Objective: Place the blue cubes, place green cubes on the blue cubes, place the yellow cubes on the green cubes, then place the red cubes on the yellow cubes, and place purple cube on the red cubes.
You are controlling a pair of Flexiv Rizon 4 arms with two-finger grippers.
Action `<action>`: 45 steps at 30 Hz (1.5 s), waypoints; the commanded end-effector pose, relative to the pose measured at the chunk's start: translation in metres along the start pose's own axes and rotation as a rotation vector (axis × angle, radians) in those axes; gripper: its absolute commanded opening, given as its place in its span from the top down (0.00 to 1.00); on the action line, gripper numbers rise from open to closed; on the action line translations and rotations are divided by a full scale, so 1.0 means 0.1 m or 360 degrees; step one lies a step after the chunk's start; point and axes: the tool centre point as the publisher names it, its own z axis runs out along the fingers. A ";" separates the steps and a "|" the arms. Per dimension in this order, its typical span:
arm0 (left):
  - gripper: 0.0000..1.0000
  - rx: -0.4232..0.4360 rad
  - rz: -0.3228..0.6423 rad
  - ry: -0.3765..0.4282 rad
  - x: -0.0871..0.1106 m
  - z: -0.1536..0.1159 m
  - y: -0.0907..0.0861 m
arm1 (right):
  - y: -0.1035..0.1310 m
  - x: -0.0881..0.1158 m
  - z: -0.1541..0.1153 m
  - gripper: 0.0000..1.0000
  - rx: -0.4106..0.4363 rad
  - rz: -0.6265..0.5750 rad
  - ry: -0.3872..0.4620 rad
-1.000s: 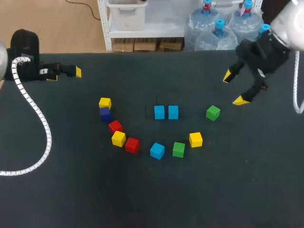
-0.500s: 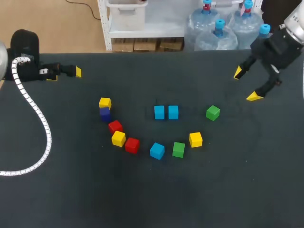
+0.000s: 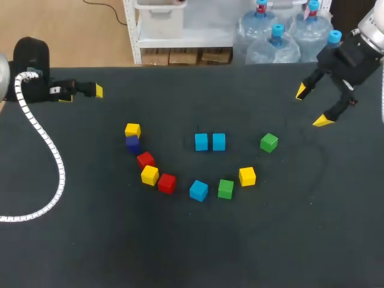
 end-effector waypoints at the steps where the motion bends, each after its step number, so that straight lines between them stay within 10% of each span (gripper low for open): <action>1: 0.00 0.0010 0.0002 -0.0007 0.01 0.00 0.02 | -0.01 0.00 0.00 0.00 -0.0002 -0.0002 -0.0003; 11: 0.00 0.0137 0.0632 0.0121 0.06 -0.46 -0.21 | -0.01 0.00 0.00 0.00 -0.0002 -0.0002 -0.0003; 30: 0.00 0.0491 0.1693 0.0644 0.83 -0.60 -0.56 | -0.01 0.00 0.00 0.00 -0.0002 -0.0002 -0.0003; 45: 0.00 0.0451 0.1653 0.0616 0.75 -0.56 -0.51 | -0.01 0.00 0.00 0.00 -0.0002 -0.0002 -0.0003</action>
